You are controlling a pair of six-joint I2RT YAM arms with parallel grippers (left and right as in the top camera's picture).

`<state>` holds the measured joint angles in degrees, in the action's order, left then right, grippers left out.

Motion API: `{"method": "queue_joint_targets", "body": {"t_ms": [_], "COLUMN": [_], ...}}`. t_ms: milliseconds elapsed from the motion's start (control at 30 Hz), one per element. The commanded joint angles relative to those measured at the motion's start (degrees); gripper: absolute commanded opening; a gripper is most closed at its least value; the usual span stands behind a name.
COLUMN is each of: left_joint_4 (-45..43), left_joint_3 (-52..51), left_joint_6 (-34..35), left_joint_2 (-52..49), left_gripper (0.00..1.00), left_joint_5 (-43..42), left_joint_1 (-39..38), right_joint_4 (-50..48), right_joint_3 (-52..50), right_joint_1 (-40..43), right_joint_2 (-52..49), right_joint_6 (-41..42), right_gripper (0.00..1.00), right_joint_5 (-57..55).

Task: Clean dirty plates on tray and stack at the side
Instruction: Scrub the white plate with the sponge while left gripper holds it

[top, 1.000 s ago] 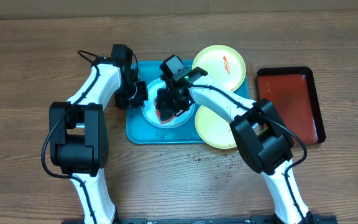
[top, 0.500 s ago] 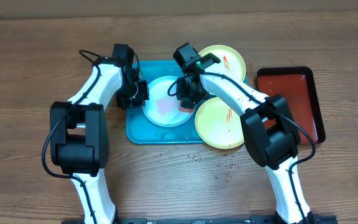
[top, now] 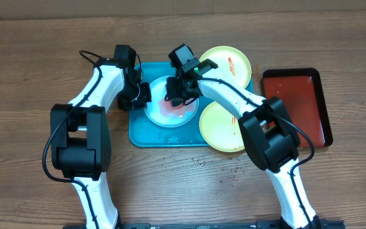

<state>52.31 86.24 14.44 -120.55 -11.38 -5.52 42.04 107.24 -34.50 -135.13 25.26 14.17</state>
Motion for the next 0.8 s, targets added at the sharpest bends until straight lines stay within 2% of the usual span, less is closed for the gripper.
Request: {"method": "queue_joint_targets", "body": {"t_ms": [0,167,233,333,400,600,767], "left_joint_4": [-0.13,-0.59,-0.63,-0.63,-0.74,-0.74,-0.09], "left_joint_3": [0.11,0.11,0.11,0.11,0.11,0.11,0.11], "left_joint_6": [-1.38,-1.4,-1.42,-1.42,-1.4,-2.62,-2.69], "left_joint_2": [-0.85,-0.85,-0.85,-0.85,-0.85,-0.85,-0.85], "left_gripper": [0.04,0.04,0.04,0.04,0.04,0.04,0.04], "left_joint_5": [-0.31,-0.72,-0.72,-0.7,-0.7,-0.28,-0.55], "left_joint_1": [0.22,0.31,0.31,0.24,0.24,0.31,0.09], "right_joint_4": [0.81,7.67,10.84,15.74,18.1,14.86,7.5], "right_joint_3": [1.6,1.6,1.6,1.6,1.6,1.6,1.6], "right_joint_1": [-1.77,-1.81,-1.81,-1.09,0.0,1.31,1.07], "right_joint_2": [-1.29,-1.29,-1.29,-1.29,-1.29,-1.29,-1.29], "right_joint_6": [-0.11,-2.99,-4.79,-5.68,-5.6,-5.09,-5.16], "right_gripper": [0.04,0.04,0.04,0.04,0.04,0.04,0.04], "right_joint_5": [7.74,14.25,13.51,6.36,-3.06,-18.67,-22.27]}}
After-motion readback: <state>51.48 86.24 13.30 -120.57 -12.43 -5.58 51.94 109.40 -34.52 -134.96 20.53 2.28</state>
